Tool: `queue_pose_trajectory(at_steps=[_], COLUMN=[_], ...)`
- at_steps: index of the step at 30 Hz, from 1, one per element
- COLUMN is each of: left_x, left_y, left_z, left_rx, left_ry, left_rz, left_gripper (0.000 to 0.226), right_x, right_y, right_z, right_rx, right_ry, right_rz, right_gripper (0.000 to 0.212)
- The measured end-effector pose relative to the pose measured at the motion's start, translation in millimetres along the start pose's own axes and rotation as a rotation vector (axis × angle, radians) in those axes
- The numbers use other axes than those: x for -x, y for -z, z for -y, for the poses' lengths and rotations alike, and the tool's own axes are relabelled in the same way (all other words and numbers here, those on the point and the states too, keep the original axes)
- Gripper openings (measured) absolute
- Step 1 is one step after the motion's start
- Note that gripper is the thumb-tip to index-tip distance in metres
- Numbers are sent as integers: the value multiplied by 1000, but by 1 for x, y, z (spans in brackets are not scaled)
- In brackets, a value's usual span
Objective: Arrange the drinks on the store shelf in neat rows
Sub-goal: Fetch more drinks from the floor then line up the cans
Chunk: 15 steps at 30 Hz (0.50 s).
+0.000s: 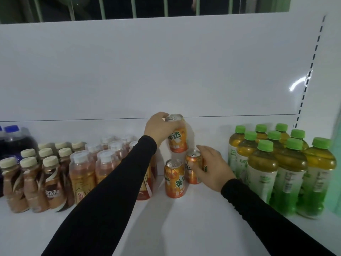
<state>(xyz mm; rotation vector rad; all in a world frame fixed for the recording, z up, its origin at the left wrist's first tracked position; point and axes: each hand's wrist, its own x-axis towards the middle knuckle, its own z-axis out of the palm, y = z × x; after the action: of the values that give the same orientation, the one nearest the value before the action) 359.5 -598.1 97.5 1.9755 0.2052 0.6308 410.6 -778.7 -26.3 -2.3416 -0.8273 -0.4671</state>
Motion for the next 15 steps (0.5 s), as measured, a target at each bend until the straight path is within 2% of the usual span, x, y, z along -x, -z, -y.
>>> queue_pose_trajectory(at_steps=[1,3,6,9,12,15], left_x=[3,10,21,33,47,61], left_y=[2,4,4,2,-3,-9], left_z=[0,1,6,11,16,24], left_rx=[85,214,301,322,321,319], left_ry=[24,48,56,40,20,10], left_rz=[7,36,77,97,117,157], left_gripper=[54,46,42,41,41,46], right_x=[2,6,15,24,35,48], right_y=[1,5,11,13,10,9], right_z=[5,16,33,44,46,44], right_rx=[-45,-134,-242,-311,-554,-663], right_ry=[-20,-50,-53,11,-2,1], right_rz=[-8,-26,-60,-82,-73,-65], right_gripper=[75,85,97,84,62,52])
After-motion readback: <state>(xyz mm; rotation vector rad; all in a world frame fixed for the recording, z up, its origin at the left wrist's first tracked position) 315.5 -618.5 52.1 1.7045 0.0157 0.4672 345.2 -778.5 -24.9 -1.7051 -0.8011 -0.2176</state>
